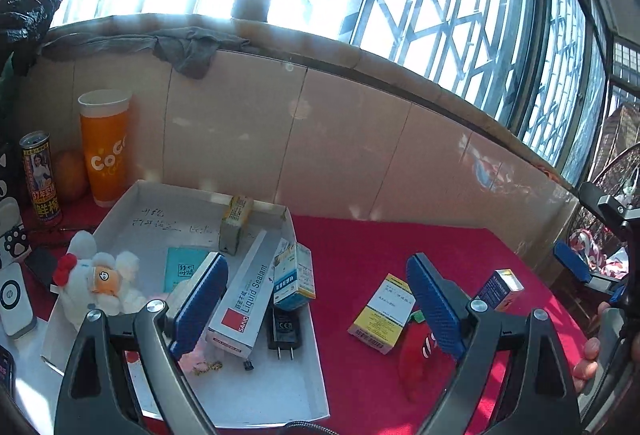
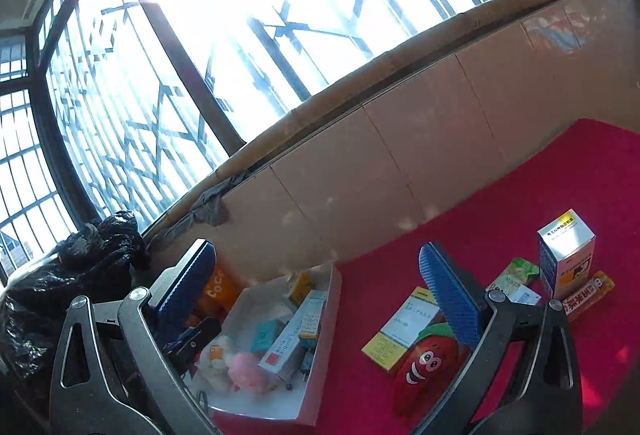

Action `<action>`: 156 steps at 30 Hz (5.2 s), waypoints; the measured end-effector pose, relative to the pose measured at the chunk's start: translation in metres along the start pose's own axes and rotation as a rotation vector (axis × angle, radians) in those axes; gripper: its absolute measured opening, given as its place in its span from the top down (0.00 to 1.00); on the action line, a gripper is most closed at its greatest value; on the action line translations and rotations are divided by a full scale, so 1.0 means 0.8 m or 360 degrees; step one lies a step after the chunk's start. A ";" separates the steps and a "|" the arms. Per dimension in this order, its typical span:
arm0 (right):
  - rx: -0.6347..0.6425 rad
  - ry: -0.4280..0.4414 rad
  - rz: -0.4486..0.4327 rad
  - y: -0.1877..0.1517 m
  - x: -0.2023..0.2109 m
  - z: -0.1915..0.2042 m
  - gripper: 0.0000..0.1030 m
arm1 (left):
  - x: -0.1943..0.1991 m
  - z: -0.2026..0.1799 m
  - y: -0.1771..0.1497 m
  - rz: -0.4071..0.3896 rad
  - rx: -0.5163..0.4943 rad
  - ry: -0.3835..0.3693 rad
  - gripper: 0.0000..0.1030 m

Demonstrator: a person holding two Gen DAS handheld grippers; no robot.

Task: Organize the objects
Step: 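Move both open tools from the tray toward the red chili plush and white box, then close the left tool on the red chili plush while the right tool grasps the white omeprazole box, then carry the chili plush and omeprazole box into the tray with both tools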

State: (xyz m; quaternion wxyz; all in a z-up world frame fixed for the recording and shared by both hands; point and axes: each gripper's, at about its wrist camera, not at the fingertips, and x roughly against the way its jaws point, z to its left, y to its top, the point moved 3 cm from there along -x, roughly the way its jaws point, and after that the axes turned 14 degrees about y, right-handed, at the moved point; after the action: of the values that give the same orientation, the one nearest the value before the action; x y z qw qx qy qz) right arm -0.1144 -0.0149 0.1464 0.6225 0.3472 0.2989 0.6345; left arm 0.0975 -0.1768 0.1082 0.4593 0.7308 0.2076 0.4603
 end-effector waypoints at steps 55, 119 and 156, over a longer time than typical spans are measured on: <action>0.0135 -0.0562 0.0083 0.007 0.051 -0.158 0.49 | -0.028 -0.194 -0.104 0.0202 -0.0670 -0.0311 0.69; 0.0517 -0.0082 0.0389 -0.050 -0.035 0.084 0.48 | 0.022 0.024 -0.012 -0.0042 0.0020 -0.0041 0.69; 0.0619 0.0022 0.0705 -0.111 -0.169 0.139 0.48 | -0.016 0.158 0.006 -0.0055 0.0245 0.0185 0.69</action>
State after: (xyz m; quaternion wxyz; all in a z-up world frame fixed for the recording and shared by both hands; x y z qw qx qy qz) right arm 0.0258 -0.1518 0.1293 0.3886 0.5123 0.3363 0.6880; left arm 0.1995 -0.2490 0.0862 0.3970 0.7322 0.2813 0.4767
